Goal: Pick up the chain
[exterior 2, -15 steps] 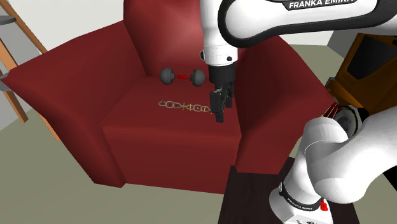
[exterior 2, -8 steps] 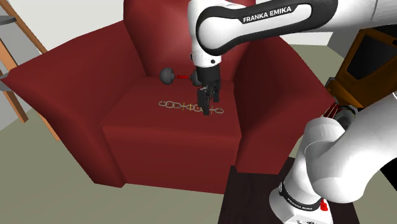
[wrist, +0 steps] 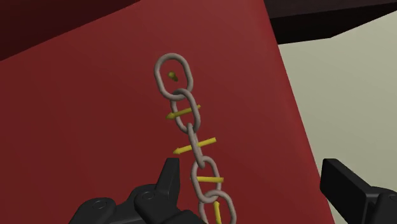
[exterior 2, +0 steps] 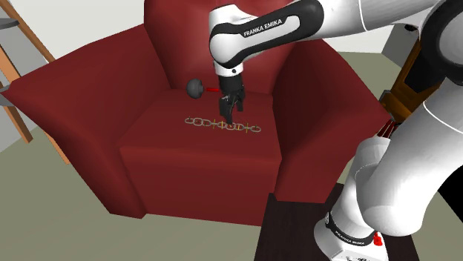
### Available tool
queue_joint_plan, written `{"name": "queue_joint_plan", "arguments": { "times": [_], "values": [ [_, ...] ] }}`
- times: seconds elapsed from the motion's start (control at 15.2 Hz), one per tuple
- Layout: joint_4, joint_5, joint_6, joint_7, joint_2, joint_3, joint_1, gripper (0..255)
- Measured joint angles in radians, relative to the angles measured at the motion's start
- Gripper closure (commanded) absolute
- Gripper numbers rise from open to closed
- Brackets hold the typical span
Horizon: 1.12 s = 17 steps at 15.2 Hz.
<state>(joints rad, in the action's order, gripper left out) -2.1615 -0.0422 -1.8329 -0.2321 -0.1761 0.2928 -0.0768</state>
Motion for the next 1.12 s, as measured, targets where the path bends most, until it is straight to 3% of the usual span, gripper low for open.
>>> {"name": "queue_joint_plan", "arguments": {
  "times": [0.2,0.73,0.79,1.12],
  "values": [
    [0.045,0.006,-0.042,-0.029,0.079,0.018,-0.009,0],
    [-0.002,0.017,-0.142,-0.045,0.132,0.026,-0.013,0],
    [-0.004,0.017,-0.145,-0.045,0.133,0.026,-0.013,255],
    [-0.004,0.017,-0.147,-0.046,0.134,0.026,-0.014,255]
  ]
}}
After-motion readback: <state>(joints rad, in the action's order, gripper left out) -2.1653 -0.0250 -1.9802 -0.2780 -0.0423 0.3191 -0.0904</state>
